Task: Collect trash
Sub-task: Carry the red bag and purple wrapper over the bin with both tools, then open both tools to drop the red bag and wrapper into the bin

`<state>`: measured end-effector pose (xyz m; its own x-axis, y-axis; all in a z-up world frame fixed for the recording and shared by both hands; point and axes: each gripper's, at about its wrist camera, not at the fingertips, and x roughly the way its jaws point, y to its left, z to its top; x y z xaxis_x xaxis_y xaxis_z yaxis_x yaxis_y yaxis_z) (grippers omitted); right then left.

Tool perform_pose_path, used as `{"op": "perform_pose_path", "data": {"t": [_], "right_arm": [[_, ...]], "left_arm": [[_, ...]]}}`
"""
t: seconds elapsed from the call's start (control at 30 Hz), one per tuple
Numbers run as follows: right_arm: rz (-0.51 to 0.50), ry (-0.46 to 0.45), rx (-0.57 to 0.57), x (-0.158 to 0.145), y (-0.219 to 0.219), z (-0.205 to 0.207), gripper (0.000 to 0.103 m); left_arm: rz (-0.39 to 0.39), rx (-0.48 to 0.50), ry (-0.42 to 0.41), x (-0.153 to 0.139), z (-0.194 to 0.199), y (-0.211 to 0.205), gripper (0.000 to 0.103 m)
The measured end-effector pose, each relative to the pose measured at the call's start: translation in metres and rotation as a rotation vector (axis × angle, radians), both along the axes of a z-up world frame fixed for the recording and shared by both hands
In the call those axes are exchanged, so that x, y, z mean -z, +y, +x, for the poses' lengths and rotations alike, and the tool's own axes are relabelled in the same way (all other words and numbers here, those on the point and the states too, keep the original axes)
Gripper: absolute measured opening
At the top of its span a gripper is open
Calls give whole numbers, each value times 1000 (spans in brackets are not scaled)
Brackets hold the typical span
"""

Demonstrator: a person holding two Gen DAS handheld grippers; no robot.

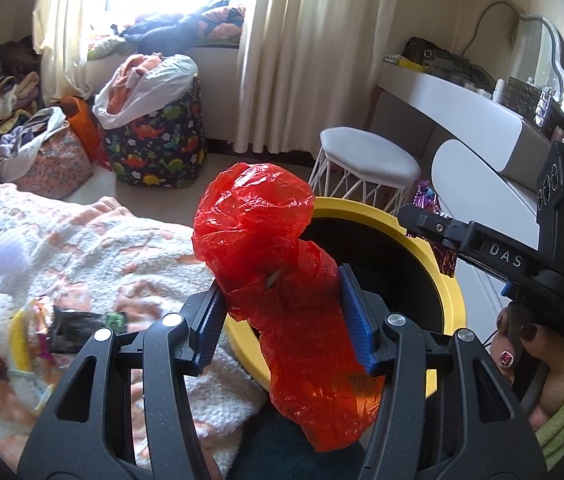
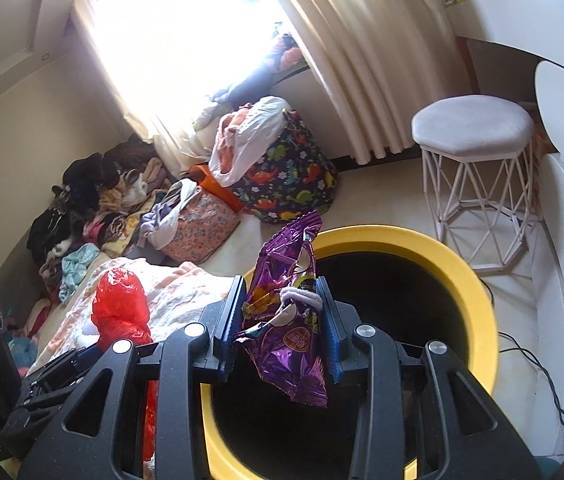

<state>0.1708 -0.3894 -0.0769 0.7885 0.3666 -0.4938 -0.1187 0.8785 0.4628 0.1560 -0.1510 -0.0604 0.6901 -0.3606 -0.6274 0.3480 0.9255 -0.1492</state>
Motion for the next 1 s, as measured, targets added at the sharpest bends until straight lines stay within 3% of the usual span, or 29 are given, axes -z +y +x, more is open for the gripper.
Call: {"op": "perform_pose_path", "data": {"t": [0.5,0.73,1.0], "right_arm": [[7,61,26,18,-12,10,36],[17,71,52,22,-14,13,54],[-45,4,71,12,-2,7,67]], "left_arm": [[-2,6,37,20,35,-13,48],[-11,-37,10,16,38,-1,89],[-16,-57,2,10,31,14,92]]}}
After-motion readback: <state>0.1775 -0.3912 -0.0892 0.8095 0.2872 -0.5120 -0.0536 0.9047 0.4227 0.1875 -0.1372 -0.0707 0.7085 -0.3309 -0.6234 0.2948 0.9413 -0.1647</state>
